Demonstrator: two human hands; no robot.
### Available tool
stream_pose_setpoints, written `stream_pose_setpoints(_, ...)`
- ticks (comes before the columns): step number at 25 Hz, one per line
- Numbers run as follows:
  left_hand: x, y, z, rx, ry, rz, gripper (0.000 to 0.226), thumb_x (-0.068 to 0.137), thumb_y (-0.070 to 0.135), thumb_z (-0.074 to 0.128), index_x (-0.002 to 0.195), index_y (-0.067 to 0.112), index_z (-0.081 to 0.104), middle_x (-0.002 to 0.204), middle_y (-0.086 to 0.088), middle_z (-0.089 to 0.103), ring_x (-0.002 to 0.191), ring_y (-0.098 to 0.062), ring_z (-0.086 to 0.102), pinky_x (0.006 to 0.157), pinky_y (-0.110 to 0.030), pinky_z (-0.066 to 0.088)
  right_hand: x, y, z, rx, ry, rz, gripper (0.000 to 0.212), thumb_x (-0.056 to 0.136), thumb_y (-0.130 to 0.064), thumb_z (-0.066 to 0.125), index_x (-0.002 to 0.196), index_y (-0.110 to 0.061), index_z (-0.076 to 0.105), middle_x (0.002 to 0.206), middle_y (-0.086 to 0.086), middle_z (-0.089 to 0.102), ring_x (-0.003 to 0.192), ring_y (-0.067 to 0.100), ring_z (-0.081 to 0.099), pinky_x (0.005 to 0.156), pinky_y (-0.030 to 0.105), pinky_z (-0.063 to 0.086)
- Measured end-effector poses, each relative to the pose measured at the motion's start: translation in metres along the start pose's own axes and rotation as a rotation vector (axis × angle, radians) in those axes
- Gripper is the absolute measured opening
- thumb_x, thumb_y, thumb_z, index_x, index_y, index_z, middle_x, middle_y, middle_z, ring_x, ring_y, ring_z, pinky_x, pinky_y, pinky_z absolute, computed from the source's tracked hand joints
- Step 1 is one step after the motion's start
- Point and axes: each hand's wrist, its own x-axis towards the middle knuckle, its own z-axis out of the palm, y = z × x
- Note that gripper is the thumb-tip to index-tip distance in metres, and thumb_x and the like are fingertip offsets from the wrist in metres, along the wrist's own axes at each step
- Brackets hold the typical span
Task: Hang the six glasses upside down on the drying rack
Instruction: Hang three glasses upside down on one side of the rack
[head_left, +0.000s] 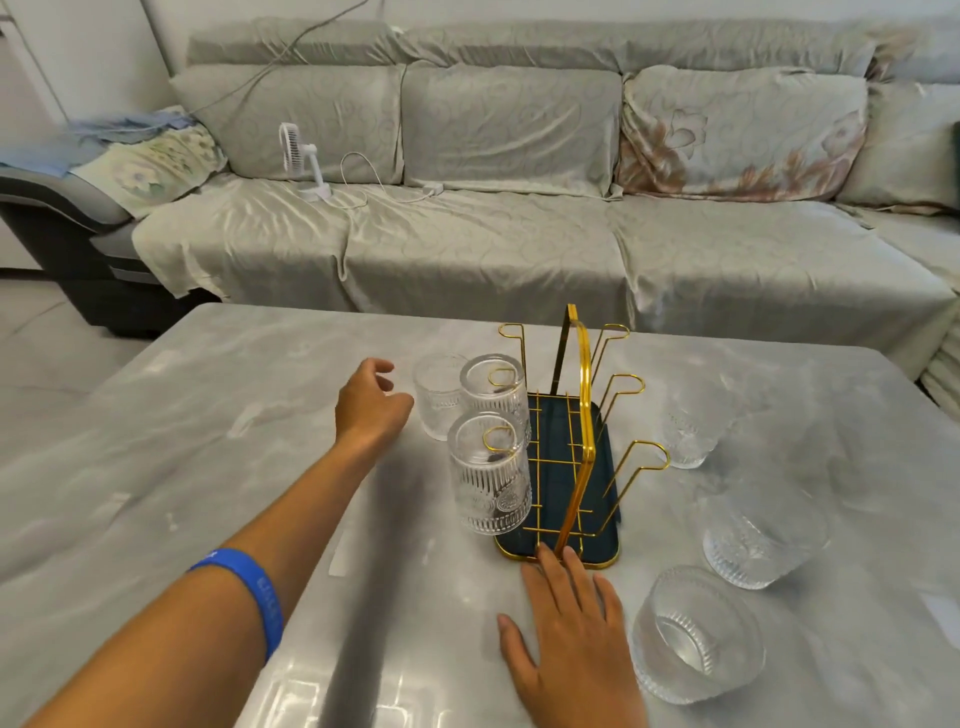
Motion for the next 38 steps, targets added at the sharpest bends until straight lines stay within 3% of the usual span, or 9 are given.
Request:
stream_pose_setpoints(3, 0.008, -0.029, 0.030, -0.071, -0.254, -0.047, 0.084, 0.071, 0.013, 0.083, 0.141, 0.020, 0.038, 0.138, -0.008, 0.051, 0.118, -0.027, 0.052, 0.096, -0.040, 0.046, 0.004, 0.002, 0.002, 0.003, 0.035, 0.001, 0.055, 0.076, -0.055, 0.044, 0.105, -0.017, 0.072, 0.120, 0.003, 0.068, 0.113, 0.030, 0.061, 0.093, 0.044, 0.030)
stream_pose_setpoints(5, 0.014, -0.037, 0.048, -0.144, -0.299, 0.041, 0.091, 0.063, 0.022, 0.091, 0.139, 0.026, 0.041, 0.131, 0.000, 0.056, 0.118, -0.023, 0.054, 0.097, -0.038, 0.047, 0.007, 0.002, 0.004, 0.014, 0.070, -0.016, 0.054, 0.083, -0.055, 0.037, 0.098, -0.019, 0.074, 0.115, 0.003, 0.070, 0.107, 0.030, 0.064, 0.089, 0.044, 0.032)
stream_pose_setpoints(8, 0.021, -0.036, 0.056, -0.128, -0.258, 0.068, 0.081, 0.057, 0.031, 0.093, 0.127, 0.023, 0.053, 0.124, -0.001, 0.062, 0.106, -0.020, 0.060, 0.088, -0.038, 0.053, 0.012, 0.004, 0.004, 0.014, 0.064, -0.012, 0.075, 0.089, -0.059, 0.012, 0.090, -0.020, 0.076, 0.109, 0.003, 0.072, 0.100, 0.030, 0.068, 0.085, 0.040, 0.033)
stream_pose_setpoints(11, 0.023, -0.030, 0.044, -0.074, -0.075, 0.073, 0.065, 0.054, 0.031, 0.092, 0.110, 0.017, 0.060, 0.107, -0.003, 0.068, 0.084, -0.015, 0.063, 0.067, -0.029, 0.051, 0.011, 0.005, 0.004, 0.010, 0.048, -0.007, 0.078, 0.089, -0.060, 0.010, 0.092, -0.019, 0.076, 0.110, 0.003, 0.072, 0.101, 0.030, 0.067, 0.086, 0.041, 0.033)
stream_pose_setpoints(16, 0.031, 0.001, -0.019, -0.096, 0.089, 0.101, 0.085, 0.054, 0.035, 0.090, 0.127, 0.020, 0.050, 0.105, -0.005, 0.065, 0.091, -0.024, 0.062, 0.073, -0.033, 0.048, 0.006, 0.003, -0.001, 0.017, -0.024, 0.018, 0.078, 0.089, -0.060, 0.009, 0.098, -0.019, 0.075, 0.114, 0.003, 0.071, 0.105, 0.030, 0.065, 0.091, 0.047, 0.036)
stream_pose_setpoints(18, 0.031, 0.030, -0.049, -0.081, 0.093, 0.209, 0.089, 0.052, 0.039, 0.091, 0.127, 0.030, 0.043, 0.102, -0.002, 0.062, 0.088, -0.022, 0.061, 0.073, -0.033, 0.049, 0.005, 0.002, -0.006, 0.036, -0.064, 0.036, 0.078, 0.089, -0.060, 0.009, 0.099, -0.018, 0.074, 0.115, 0.004, 0.070, 0.106, 0.030, 0.065, 0.091, 0.044, 0.031)
stream_pose_setpoints(22, 0.024, 0.099, -0.073, -0.115, 0.005, 0.350, 0.069, 0.045, 0.044, 0.092, 0.104, 0.031, 0.060, 0.098, -0.001, 0.068, 0.082, -0.015, 0.067, 0.061, -0.034, 0.059, 0.002, 0.001, -0.011, 0.048, -0.104, 0.051, 0.077, 0.088, -0.059, 0.009, 0.099, -0.020, 0.075, 0.114, 0.002, 0.070, 0.106, 0.028, 0.065, 0.090, 0.043, 0.030)
stream_pose_setpoints(32, 0.015, 0.154, 0.001, 0.169, -0.103, 0.398, 0.084, 0.052, 0.035, 0.094, 0.125, 0.016, 0.056, 0.119, -0.008, 0.061, 0.105, -0.025, 0.058, 0.086, -0.037, 0.053, 0.009, 0.001, -0.009, 0.040, -0.105, 0.029, 0.084, 0.089, -0.060, 0.002, 0.089, -0.023, 0.078, 0.106, 0.000, 0.073, 0.097, 0.026, 0.069, 0.087, 0.044, 0.045)
stream_pose_setpoints(38, 0.013, 0.138, 0.036, 0.296, -0.113, 0.360, 0.068, 0.050, 0.034, 0.095, 0.105, 0.018, 0.058, 0.105, -0.004, 0.066, 0.086, -0.018, 0.057, 0.064, -0.027, 0.042, 0.008, 0.002, -0.009, 0.050, -0.069, 0.015, 0.083, 0.091, -0.057, 0.003, 0.090, -0.021, 0.077, 0.108, 0.003, 0.073, 0.098, 0.029, 0.068, 0.088, 0.040, 0.029)
